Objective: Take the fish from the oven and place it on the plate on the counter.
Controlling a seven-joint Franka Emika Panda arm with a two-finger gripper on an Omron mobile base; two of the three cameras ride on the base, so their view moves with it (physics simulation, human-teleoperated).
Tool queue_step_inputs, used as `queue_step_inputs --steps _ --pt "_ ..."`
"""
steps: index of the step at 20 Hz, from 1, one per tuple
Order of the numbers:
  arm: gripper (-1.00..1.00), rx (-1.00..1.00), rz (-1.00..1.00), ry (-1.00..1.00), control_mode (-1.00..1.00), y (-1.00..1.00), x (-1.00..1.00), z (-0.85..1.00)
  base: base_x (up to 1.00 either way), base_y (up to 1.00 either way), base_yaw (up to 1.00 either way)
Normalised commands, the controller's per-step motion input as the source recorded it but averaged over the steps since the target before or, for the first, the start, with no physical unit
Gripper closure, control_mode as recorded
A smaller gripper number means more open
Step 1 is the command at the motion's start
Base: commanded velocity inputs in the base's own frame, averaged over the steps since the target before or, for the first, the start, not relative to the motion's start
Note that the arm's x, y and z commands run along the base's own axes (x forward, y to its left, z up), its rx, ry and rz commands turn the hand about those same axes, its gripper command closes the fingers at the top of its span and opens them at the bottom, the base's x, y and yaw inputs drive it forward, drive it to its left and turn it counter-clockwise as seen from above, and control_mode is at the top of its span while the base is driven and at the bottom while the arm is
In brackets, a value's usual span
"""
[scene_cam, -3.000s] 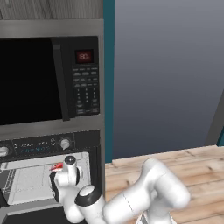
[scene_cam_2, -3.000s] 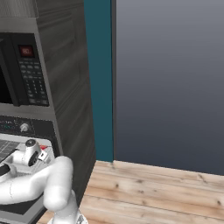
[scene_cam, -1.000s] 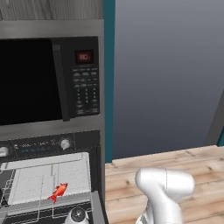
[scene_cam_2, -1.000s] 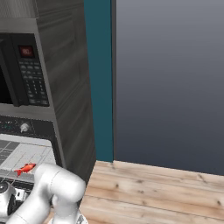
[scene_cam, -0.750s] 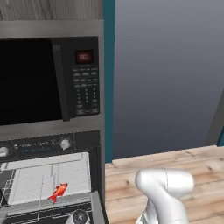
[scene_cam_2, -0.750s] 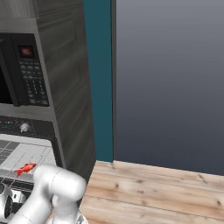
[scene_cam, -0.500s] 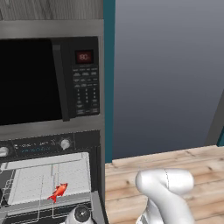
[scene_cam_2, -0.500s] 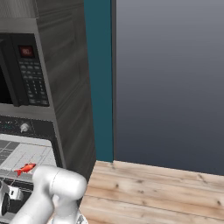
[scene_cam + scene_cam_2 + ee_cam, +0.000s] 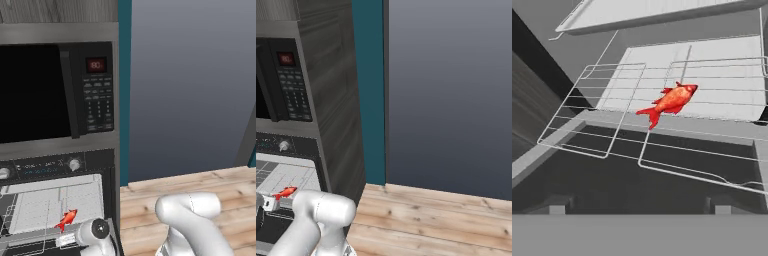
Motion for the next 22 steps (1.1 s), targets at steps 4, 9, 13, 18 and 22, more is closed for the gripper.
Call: queue_step_inputs --steps 4,9,13,18,22 --pt "-1.0 0.13 -0.08 0.0 -1.0 -0.03 0.8 0.73 0.0 0.0 0.0" --pt "-1.0 0.04 -0.08 0.17 -1.0 -0.01 0.56 0.51 0.0 0.0 0.0" --pt "-1.0 -0.09 -0.01 0.56 -1.0 0.02 0.36 0.33 0.0 0.0 0.0" --pt "-1.0 -0.06 -0.01 0.29 -1.0 0.07 0.14 -0.06 0.0 0.0 0.0" --pt "-1.0 0.0 0.0 0.04 -1.0 0.0 0.08 -0.54 0.0 0.0 0.0"
